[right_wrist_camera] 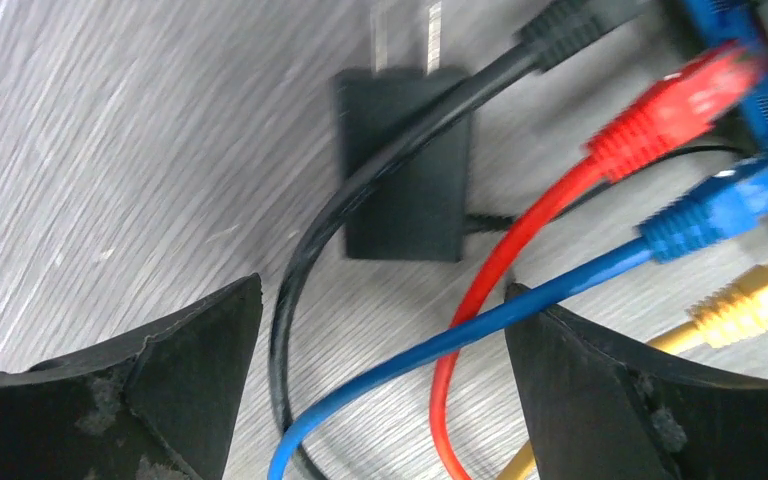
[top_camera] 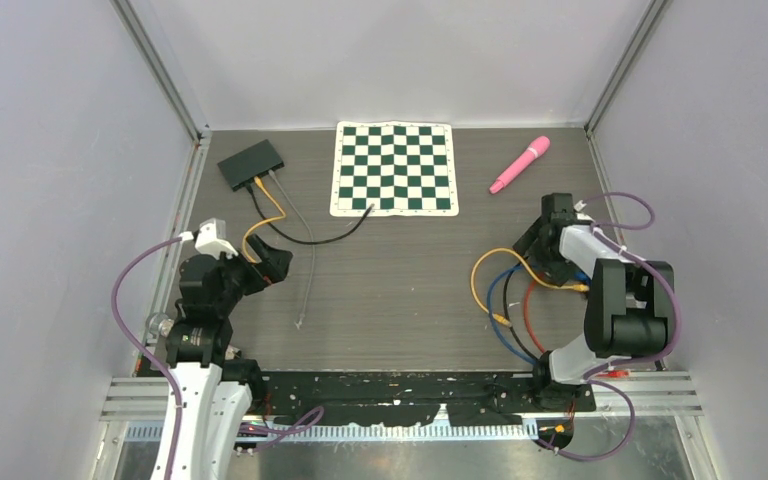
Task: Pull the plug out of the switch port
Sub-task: Move the switch port to the center of the board.
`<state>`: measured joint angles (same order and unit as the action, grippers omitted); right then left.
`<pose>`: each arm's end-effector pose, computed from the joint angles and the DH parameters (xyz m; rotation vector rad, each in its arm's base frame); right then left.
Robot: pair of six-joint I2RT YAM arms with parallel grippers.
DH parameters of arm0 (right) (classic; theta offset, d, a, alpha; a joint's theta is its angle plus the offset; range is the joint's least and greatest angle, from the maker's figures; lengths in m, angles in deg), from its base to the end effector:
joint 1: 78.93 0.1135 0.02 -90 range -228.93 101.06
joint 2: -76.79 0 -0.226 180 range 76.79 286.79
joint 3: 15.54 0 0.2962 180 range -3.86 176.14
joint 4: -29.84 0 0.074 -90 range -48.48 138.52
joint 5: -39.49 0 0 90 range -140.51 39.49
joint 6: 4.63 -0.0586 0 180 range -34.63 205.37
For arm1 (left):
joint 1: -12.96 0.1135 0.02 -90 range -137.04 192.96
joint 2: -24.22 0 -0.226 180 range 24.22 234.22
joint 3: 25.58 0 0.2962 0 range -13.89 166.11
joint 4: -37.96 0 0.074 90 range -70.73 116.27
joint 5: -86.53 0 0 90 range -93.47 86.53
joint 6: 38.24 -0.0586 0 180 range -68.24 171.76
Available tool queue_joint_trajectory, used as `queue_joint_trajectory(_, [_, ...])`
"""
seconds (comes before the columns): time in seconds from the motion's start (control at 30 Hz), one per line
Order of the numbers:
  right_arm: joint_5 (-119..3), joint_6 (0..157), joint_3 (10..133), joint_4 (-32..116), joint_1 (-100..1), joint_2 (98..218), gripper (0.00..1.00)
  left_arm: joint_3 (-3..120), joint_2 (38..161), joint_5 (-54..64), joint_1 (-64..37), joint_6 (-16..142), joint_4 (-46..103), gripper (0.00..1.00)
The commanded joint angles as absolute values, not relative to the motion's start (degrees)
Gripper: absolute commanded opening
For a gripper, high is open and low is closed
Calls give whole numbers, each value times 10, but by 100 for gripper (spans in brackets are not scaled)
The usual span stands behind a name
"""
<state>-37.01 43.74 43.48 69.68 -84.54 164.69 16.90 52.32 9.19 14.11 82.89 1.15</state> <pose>0.3158 -0.0448 0.0742 1.1425 2.4621 -0.1478 0.2290 -0.0082 0.2435 -0.4111 1.9516 -0.5573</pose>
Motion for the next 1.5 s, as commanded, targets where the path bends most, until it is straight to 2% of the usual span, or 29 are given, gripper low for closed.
queue_joint_trajectory(0.0, [-402, 518, 441, 651, -771, 1638, 96, 176, 514, 81, 143, 815, 23, 99])
queue_joint_trajectory(0.23, [-412, 607, 476, 676, -681, 1656, 91, 181, 520, 75, 143, 808, 18, 99])
queue_joint_trajectory(0.43, [-398, 642, 433, 668, -592, 1623, 86, 187, 524, 64, 143, 798, 6, 99])
queue_joint_trajectory(0.63, [-443, 697, 405, 679, -535, 1573, 83, 184, 519, 65, 143, 799, 8, 99])
queue_joint_trajectory(0.8, [-369, 664, 434, 735, -520, 1499, 99, 182, 512, 64, 143, 797, 2, 99])
queue_joint_trajectory(0.83, [-350, 647, 443, 743, -520, 1485, 96, 180, 510, 63, 143, 796, 2, 99])
queue_joint_trajectory(0.97, [-177, 617, 454, 770, -523, 1391, 96, 177, 504, 60, 143, 794, -1, 99])
queue_joint_trajectory(1.13, [-128, 590, 468, 776, -604, 1330, 95, 180, 503, 56, 143, 788, -8, 99])
queue_joint_trajectory(1.27, [-223, 576, 475, 746, -748, 1352, 95, 181, 500, 58, 143, 788, -10, 99])
queue_joint_trajectory(1.37, [-315, 547, 483, 739, -861, 1413, 95, 182, 495, 54, 143, 786, -16, 99])
queue_joint_trajectory(1.47, [-404, 545, 481, 683, -917, 1475, 95, 179, 489, 54, 143, 786, -14, 99])
